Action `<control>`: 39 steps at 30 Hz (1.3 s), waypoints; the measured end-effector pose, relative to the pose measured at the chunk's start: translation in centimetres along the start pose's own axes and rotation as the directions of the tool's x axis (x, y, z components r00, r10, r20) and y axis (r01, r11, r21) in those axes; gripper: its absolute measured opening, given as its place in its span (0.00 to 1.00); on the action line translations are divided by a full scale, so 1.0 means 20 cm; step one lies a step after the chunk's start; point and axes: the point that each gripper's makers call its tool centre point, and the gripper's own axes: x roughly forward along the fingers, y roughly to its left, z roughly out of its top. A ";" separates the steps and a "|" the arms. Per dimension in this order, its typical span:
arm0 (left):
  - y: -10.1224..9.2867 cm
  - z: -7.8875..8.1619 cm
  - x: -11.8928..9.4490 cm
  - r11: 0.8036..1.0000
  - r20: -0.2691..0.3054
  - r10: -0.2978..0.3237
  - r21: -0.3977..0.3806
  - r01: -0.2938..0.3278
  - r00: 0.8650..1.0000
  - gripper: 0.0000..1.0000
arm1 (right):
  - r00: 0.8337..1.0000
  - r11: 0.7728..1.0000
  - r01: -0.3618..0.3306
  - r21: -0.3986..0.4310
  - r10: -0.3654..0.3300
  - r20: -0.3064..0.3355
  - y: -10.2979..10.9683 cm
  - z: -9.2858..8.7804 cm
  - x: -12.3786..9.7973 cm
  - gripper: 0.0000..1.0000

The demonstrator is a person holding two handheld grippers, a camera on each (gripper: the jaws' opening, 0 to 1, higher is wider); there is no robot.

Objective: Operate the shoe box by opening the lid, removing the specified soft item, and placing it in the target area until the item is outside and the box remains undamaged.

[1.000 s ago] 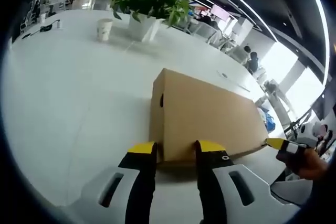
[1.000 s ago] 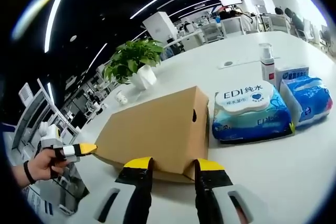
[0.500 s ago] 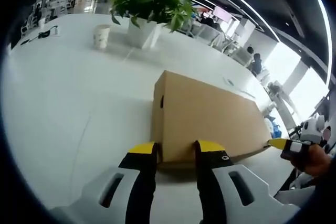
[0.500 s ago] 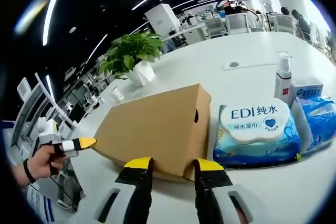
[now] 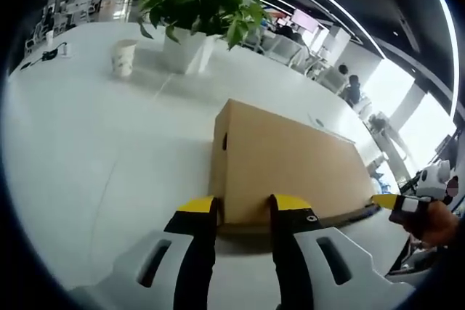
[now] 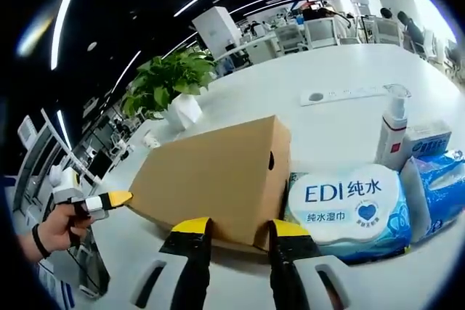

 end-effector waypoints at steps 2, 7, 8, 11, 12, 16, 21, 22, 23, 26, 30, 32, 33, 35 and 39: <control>0.00 0.01 0.01 1.000 -0.003 -0.001 0.001 0.001 1.000 0.29 | 1.000 1.000 0.000 -0.004 0.000 0.001 0.00 0.00 0.00 0.28; 0.00 0.00 0.01 1.000 -0.009 -0.003 0.001 0.003 1.000 0.29 | 1.000 1.000 0.000 -0.012 0.000 0.009 0.00 0.01 0.00 0.29; 0.00 0.00 0.00 1.000 -0.008 -0.004 0.001 0.004 1.000 0.29 | 1.000 1.000 -0.001 -0.016 0.001 0.010 0.00 0.00 0.00 0.29; 0.00 0.00 -0.01 1.000 -0.011 -0.002 0.008 0.002 1.000 0.28 | 1.000 0.999 -0.003 -0.039 0.004 0.012 0.01 0.00 -0.02 0.26; 0.00 -0.01 -0.02 1.000 -0.010 0.003 0.018 -0.002 1.000 0.28 | 1.000 0.999 -0.010 -0.042 0.010 0.013 0.01 -0.01 -0.05 0.26; -0.01 -0.02 -0.10 0.998 0.007 0.019 0.056 -0.019 1.000 0.28 | 0.998 0.999 -0.039 -0.028 0.040 0.047 0.00 -0.01 -0.16 0.29; -0.08 -0.05 -0.21 0.997 0.048 0.019 0.072 -0.022 0.999 0.33 | 0.992 1.000 -0.017 0.002 0.016 0.122 -0.14 -0.02 -0.39 0.35; -0.11 -0.06 -0.24 0.997 0.059 0.010 0.072 -0.014 0.998 0.33 | 0.990 1.000 -0.002 0.013 0.000 0.142 -0.20 -0.03 -0.45 0.36; -0.14 -0.07 -0.26 0.997 0.069 0.004 0.082 -0.010 0.998 0.34 | 0.989 1.000 0.002 0.015 -0.004 0.147 -0.22 -0.04 -0.50 0.38; -0.21 -0.10 -0.31 0.993 0.077 -0.012 0.118 0.003 0.997 0.37 | 0.979 0.998 0.039 0.051 -0.048 0.197 -0.33 -0.07 -0.65 0.43; -0.33 -0.15 -0.38 0.991 0.092 -0.044 0.132 0.032 0.995 0.41 | 0.966 0.996 0.058 0.069 -0.073 0.247 -0.43 -0.11 -0.83 0.50; -0.38 -0.17 -0.41 0.991 0.101 -0.053 0.127 0.040 0.993 0.42 | 0.964 0.994 0.103 0.039 -0.109 0.244 -0.47 -0.15 -0.92 0.51; -0.44 -0.18 -0.43 0.986 0.111 -0.085 0.151 0.068 0.990 0.43 | 0.964 0.995 0.103 0.019 -0.104 0.246 -0.47 -0.16 -0.94 0.52; -0.49 -0.20 -0.44 0.976 0.101 -0.104 0.202 0.082 0.989 0.46 | 0.965 0.994 0.105 -0.011 -0.099 0.242 -0.46 -0.19 -0.99 0.56; -0.54 -0.23 -0.47 0.970 0.108 -0.116 0.227 0.089 0.987 0.50 | 0.959 0.989 0.134 -0.055 -0.115 0.259 -0.48 -0.21 -1.06 0.59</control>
